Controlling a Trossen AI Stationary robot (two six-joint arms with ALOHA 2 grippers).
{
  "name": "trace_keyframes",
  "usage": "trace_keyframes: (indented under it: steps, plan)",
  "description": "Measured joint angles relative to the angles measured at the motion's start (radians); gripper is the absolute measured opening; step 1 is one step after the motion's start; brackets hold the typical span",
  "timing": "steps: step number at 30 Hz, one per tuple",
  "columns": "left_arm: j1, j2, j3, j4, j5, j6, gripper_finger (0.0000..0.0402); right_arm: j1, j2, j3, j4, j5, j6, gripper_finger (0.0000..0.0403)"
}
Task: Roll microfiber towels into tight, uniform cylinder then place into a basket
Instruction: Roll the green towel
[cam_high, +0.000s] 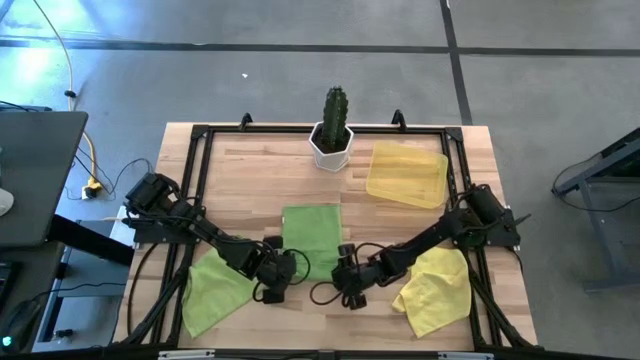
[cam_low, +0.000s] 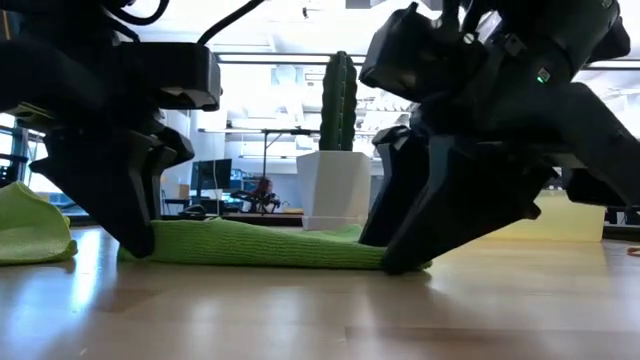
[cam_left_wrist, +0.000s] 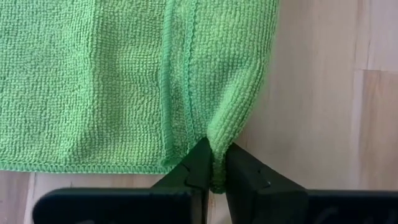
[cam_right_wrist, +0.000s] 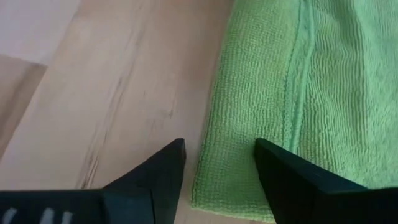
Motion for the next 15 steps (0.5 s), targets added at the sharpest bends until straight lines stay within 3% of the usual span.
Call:
trace_keyframes:
  steps: [5,13,15]
  plan:
    - [0.000,0.000,0.000,0.012,0.041,-0.006,0.0027,0.000,0.005,0.003,-0.054,0.002,0.089,0.0154]
    - [0.000,0.000,0.000,0.031,0.089,-0.008,0.0022,-0.006,0.007,-0.001,-0.064,0.005,0.158,0.0020]
    - [0.000,-0.001,0.000,0.042,0.114,-0.010,0.0020,-0.018,0.001,-0.002,-0.063,-0.044,0.175,0.0009]
